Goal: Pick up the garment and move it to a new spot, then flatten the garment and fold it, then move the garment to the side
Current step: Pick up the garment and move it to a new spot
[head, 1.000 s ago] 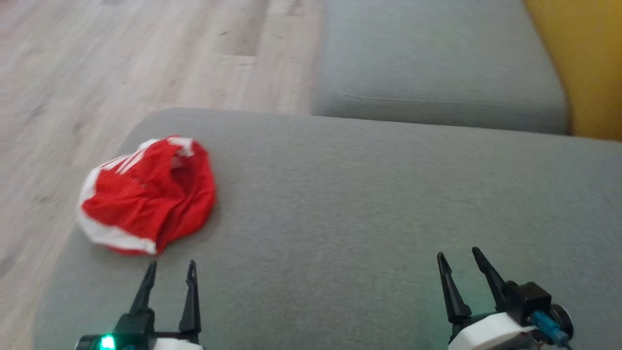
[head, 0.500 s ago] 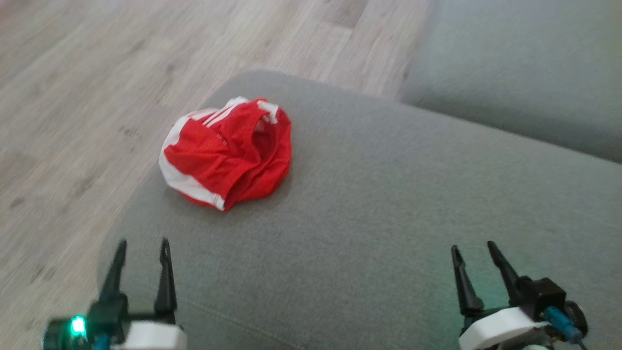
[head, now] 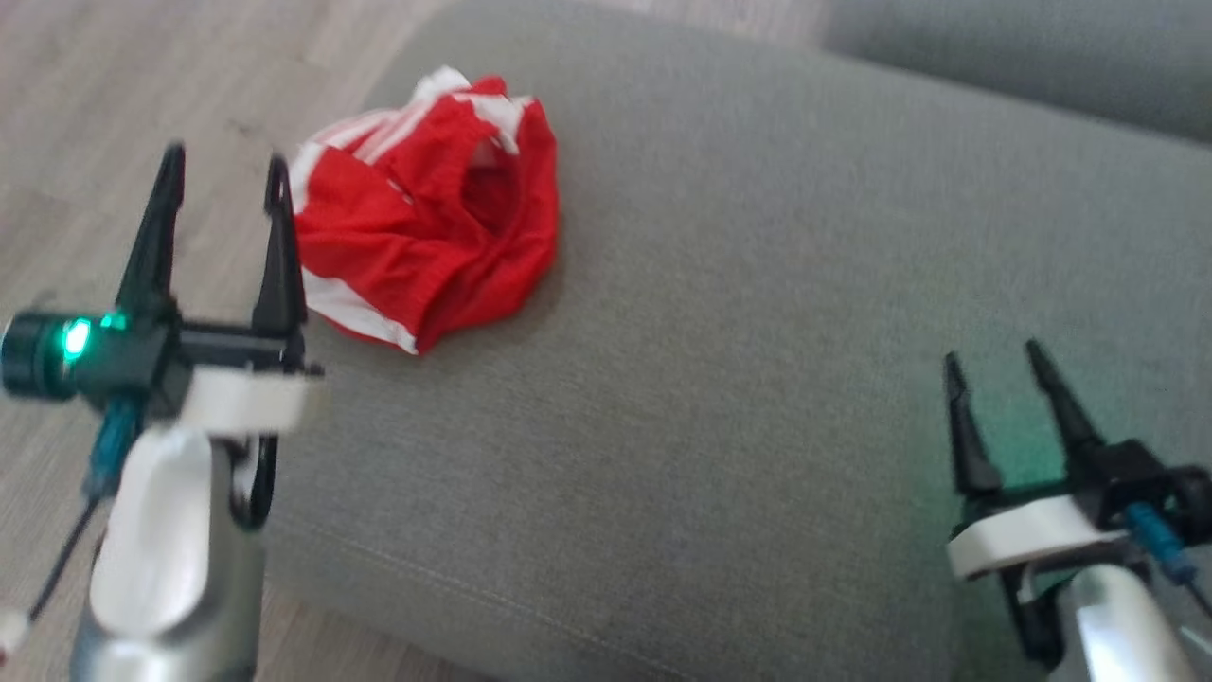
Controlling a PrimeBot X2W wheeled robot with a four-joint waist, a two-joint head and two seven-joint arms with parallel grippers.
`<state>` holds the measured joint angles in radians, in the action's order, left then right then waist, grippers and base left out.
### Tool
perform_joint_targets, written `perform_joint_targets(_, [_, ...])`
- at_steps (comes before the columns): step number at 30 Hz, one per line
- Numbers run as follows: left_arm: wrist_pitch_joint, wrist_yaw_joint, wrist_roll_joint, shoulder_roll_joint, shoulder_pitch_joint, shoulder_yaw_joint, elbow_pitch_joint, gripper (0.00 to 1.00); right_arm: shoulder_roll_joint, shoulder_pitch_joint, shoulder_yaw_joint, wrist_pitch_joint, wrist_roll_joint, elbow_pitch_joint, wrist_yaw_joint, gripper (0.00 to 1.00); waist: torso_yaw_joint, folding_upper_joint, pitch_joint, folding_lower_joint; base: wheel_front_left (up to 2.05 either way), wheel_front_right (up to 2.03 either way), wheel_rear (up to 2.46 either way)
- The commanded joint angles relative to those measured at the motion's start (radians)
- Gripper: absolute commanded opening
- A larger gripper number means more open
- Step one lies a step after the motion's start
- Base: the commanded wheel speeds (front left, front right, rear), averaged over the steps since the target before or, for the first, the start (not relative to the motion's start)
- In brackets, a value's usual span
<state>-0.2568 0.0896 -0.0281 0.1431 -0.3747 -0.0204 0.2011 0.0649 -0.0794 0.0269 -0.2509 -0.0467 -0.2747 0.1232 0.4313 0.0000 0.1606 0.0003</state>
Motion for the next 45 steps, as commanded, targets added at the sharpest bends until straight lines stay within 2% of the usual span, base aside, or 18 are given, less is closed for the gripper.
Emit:
perform_joint_targets(1, [-0.005,0.008,-0.007,0.030,-0.072,0.023,0.018,1.00,0.031,-0.040,-0.015,-0.011,-0.013,0.041,0.008,1.00,-0.044,0.0000,0.082,-0.0003,0.00,0.00,0.00])
perform_joint_targets(9, [-0.005,0.023,-0.027,-0.011,-0.263,-0.013,0.281,1.00,0.105,-0.073,0.015,-0.011,-0.042,0.084,0.008,1.00,-0.075,0.0000,0.213,-0.0003,0.00,0.00,0.00])
perform_joint_targets(16, [-0.005,0.026,-0.035,-0.038,-0.347,-0.023,0.391,1.00,0.133,-0.075,0.034,-0.011,-0.056,0.105,0.008,1.00,-0.079,0.0000,0.276,-0.0003,0.00,0.00,0.00])
perform_joint_targets(20, [-0.005,-0.002,-0.027,-0.043,-0.392,-0.015,0.488,1.00,0.133,-0.089,0.033,-0.011,-0.064,0.113,0.008,1.00,-0.085,0.0000,0.304,-0.0003,0.00,0.00,0.00])
perform_joint_targets(24, [-0.005,-0.028,-0.021,-0.041,-0.424,-0.006,0.513,1.00,0.127,-0.105,0.029,-0.011,-0.067,0.112,0.008,1.00,-0.093,0.0000,0.323,-0.0003,0.00,0.00,0.00])
perform_joint_targets(25, [-0.005,-0.029,-0.020,-0.040,-0.430,-0.005,0.517,0.43,0.125,-0.109,0.029,-0.011,-0.067,0.111,0.008,1.00,-0.095,0.0000,0.326,-0.0003,0.00,0.00,0.00])
perform_joint_targets(26, [-0.005,-0.035,-0.017,-0.038,-0.436,-0.004,0.509,0.00,0.122,-0.114,0.028,-0.011,-0.067,0.110,0.008,1.00,-0.097,0.0000,0.328,-0.0003,0.00,0.00,0.00])
perform_joint_targets(29, [-0.005,-0.046,-0.004,-0.029,-0.447,-0.005,0.456,0.00,0.111,-0.124,0.024,-0.011,-0.065,0.105,0.008,1.00,-0.107,0.0000,0.320,-0.0003,0.00,0.00,0.00])
perform_joint_targets(35, [-0.005,-0.027,0.019,0.002,-0.465,-0.024,0.253,0.00,0.062,-0.141,-0.003,-0.011,-0.048,0.082,0.008,1.00,-0.166,0.0000,0.235,-0.0003,0.00,0.00,0.00])
perform_joint_targets(39, [-0.005,-0.006,0.026,0.031,-0.491,-0.046,0.150,0.00,0.022,-0.142,-0.035,-0.011,-0.021,0.064,0.008,1.00,-0.250,0.0000,0.141,-0.0003,0.00,0.00,0.00])
perform_joint_targets(45, [-0.005,0.020,0.071,0.081,-0.568,-0.135,0.068,0.00,-0.011,-0.102,-0.068,-0.011,0.030,0.035,0.008,1.00,-0.418,0.0000,0.011,-0.0003,0.00,0.00,0.00])
